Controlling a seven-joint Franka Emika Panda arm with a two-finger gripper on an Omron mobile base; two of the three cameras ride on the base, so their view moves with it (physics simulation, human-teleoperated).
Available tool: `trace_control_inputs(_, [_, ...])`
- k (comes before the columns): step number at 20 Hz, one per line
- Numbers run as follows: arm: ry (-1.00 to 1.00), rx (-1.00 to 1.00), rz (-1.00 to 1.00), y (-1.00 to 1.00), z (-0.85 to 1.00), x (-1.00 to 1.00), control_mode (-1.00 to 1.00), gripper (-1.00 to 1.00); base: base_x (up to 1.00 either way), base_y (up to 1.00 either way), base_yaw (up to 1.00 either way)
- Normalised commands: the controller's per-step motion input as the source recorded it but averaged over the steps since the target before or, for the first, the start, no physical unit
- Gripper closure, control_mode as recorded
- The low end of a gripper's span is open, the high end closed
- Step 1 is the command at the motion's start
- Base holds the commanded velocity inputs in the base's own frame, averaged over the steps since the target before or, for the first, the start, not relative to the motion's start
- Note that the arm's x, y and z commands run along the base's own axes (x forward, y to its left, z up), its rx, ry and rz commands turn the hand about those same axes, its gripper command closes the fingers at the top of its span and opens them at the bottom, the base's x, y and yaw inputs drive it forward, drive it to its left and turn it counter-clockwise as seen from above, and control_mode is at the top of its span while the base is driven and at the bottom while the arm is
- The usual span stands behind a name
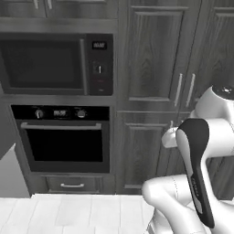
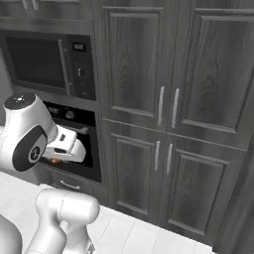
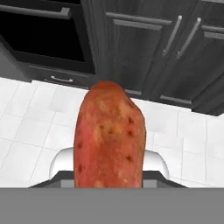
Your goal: Pick sweet potato from the fridge and place it on the plate on the counter.
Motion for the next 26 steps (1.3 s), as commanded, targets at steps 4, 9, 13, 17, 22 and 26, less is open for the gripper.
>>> trace_control_inputs(4, [0.0,0.0,0.0,0.0,0.0,0.0,1.0,1.0,0.17,-1.0,-0.28])
trace_control_inputs(9, [0.0,0.0,0.0,0.0,0.0,0.0,1.0,1.0,0.11,-1.0,-0.39])
trace_control_inputs(13, [0.0,0.0,0.0,0.0,0.0,0.0,1.0,1.0,0.13,-1.0,-0.42])
trace_control_inputs(17, [0.0,0.0,0.0,0.0,0.0,0.0,1.0,1.0,0.23,-1.0,-0.37])
trace_control_inputs(22, [0.0,0.0,0.0,0.0,0.0,0.0,1.0,1.0,0.36,-1.0,-0.35])
trace_control_inputs(26, [0.0,0.0,0.0,0.0,0.0,0.0,1.0,1.0,0.49,-1.0,-0.45])
